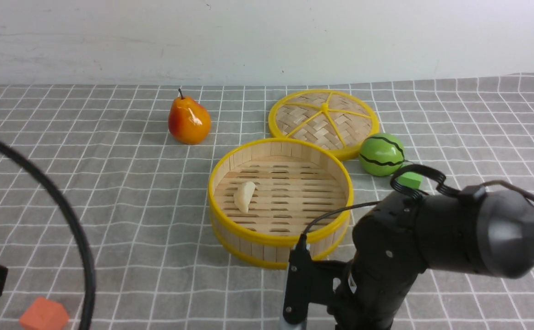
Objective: Put the dumplings into the steamer on the table with the grey tablecloth.
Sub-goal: 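Reach for and grasp a dumpling lying on the table beside the steamer, then place the dumpling in the bamboo steamer basket with the right gripper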
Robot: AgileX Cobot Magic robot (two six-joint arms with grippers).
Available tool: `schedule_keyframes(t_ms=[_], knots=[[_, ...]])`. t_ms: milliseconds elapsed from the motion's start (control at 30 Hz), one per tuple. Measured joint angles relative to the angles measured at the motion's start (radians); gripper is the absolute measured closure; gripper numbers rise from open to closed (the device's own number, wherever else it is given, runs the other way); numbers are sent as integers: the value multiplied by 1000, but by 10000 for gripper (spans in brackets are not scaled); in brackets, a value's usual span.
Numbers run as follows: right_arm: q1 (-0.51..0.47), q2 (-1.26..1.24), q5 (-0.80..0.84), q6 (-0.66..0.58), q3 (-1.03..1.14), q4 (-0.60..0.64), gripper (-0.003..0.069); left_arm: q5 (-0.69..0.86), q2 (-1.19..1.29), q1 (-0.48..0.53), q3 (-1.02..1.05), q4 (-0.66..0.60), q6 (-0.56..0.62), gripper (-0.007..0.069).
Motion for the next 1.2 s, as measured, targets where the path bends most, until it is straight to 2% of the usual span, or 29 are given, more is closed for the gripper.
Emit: schedule_keyframes(t_ms=[200, 367, 500, 633, 800, 1100, 1200], knots=[[0, 1, 136, 25, -75, -7, 457, 1, -67, 0, 17, 1, -4, 638], [0, -23, 264, 146, -290, -9, 457, 1, -73, 0, 17, 0, -6, 638], [-16, -9, 255, 273, -443, -1, 457, 1, -74, 0, 17, -14, -7, 638], [-83, 92, 170, 453, -621, 26, 457, 5, -74, 0, 17, -25, -7, 638], [-145, 255, 136, 593, -744, 46, 457, 6, -74, 0, 17, -25, -7, 638], [-155, 445, 131, 626, -876, 54, 457, 8, -74, 0, 17, -25, -7, 638], [-155, 458, 131, 642, -891, 56, 407, 8, -74, 0, 17, -25, -7, 638]])
